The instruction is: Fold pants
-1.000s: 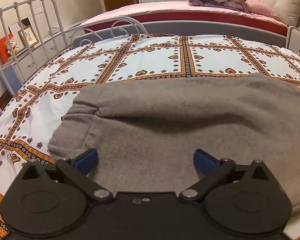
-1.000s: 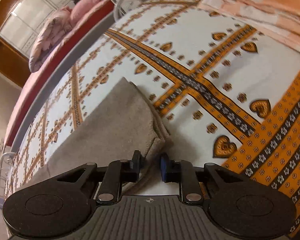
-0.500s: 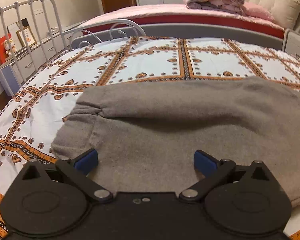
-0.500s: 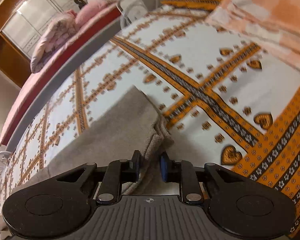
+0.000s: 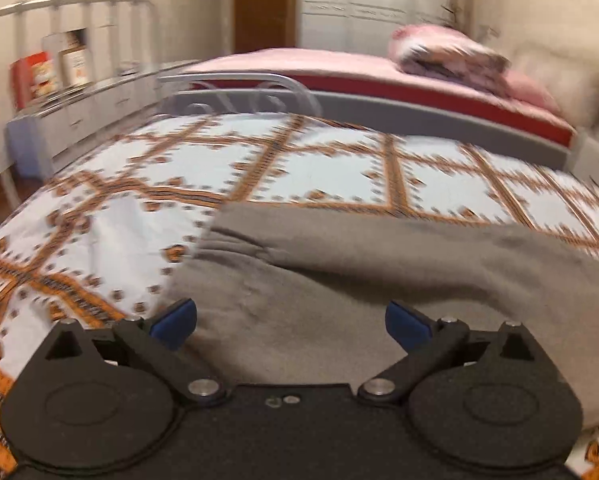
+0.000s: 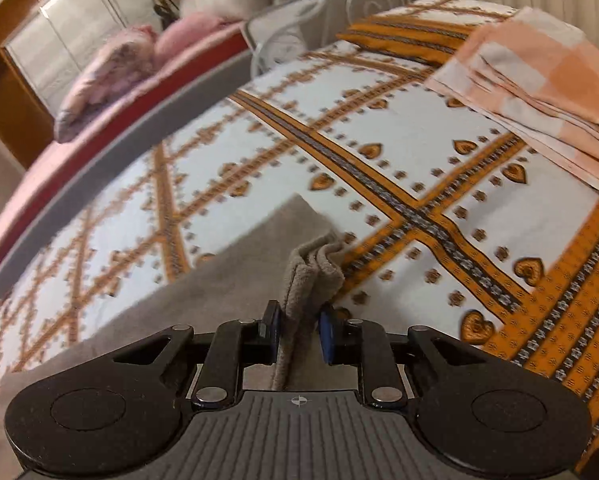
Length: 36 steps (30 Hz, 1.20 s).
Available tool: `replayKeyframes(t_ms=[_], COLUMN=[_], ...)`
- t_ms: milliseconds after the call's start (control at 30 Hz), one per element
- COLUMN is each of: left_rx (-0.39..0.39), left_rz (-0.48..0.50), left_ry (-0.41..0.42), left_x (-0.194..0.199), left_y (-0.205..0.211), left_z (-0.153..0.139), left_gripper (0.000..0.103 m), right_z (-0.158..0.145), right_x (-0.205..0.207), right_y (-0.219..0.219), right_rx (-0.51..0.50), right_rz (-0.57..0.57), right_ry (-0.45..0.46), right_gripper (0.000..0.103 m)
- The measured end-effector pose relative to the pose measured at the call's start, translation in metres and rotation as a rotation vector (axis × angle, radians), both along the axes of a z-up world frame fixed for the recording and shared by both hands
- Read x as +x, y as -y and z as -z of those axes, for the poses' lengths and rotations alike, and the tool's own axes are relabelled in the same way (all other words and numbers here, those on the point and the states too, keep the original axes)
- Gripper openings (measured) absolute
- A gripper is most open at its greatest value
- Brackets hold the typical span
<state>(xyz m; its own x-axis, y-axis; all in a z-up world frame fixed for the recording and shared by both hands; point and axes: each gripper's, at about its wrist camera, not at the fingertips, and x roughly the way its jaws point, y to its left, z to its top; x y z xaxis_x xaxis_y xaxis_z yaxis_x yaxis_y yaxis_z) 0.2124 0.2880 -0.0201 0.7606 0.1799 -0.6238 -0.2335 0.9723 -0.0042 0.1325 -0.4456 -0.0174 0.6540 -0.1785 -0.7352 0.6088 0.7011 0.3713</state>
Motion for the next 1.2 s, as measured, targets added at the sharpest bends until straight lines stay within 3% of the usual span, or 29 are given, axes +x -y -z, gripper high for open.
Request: replayKeyframes(t_ms=[167,267,400,567,633,667,767,900,1100,1200], left_rx=[-0.054,-0.064,-0.052,-0.056,-0.062,-0.073,-0.082,-0.072,-0.111,-0.003], left_rz=[-0.118,-0.143,-0.147,-0.169,-0.187,-0.194,-0.191,-0.173,-0.098,-0.065], left_ry=[-0.007,-0.015,-0.025,-0.053,-0.058,-0.058,-0.054,-0.063,-0.109,-0.173], left_x=[-0.006,-0.012,-0.021,-0.031,-0.033,-0.034,-0.035,-0.030,-0.031,-0.035], left_y=[-0.028,-0.039,-0.047,-0.063,-0.068,-0.071,-0.072,-0.066,-0.049,-0.036], left_z=[-0.002,-0.001,0.002,0.009,0.010,0.010,0.010,0.010,0.008,0.016], left_gripper=[0.095,0.095,0.095,0.095,0.095,0.095,0.095,0.095,0.095,0.095], right_z=[-0.038,-0.064,-0.079,-0.043,-0.007,0.006,0.012,0.011,0.017,0.027], right_x=[0.012,0.029,0.056,0.079,0.087,0.089,0.073,0.072,0.080,0.085], right_y=[-0.052,-0.116,-0.215,-0.332,-0.381,-0.397,-0.400,-0.388,-0.395,-0.404], right_rx=[-0.159,-0.235,-0.254,-0.214,-0.186,-0.157,-0.138,-0.210,-0.196,-0.228], right_rz=[-0.174,-0.315,-0.505,-0.769,-0.937,-0.993,-0.973,-0.921,-0.959,-0.967], right_ry=[0.116,0.201,0.294,0.299,0.215,0.161,0.228,0.211,0.201,0.166], right_gripper=[0.021,0.021,0.021,0.021,0.031,0.031,0.031,0.032,0.032,0.032])
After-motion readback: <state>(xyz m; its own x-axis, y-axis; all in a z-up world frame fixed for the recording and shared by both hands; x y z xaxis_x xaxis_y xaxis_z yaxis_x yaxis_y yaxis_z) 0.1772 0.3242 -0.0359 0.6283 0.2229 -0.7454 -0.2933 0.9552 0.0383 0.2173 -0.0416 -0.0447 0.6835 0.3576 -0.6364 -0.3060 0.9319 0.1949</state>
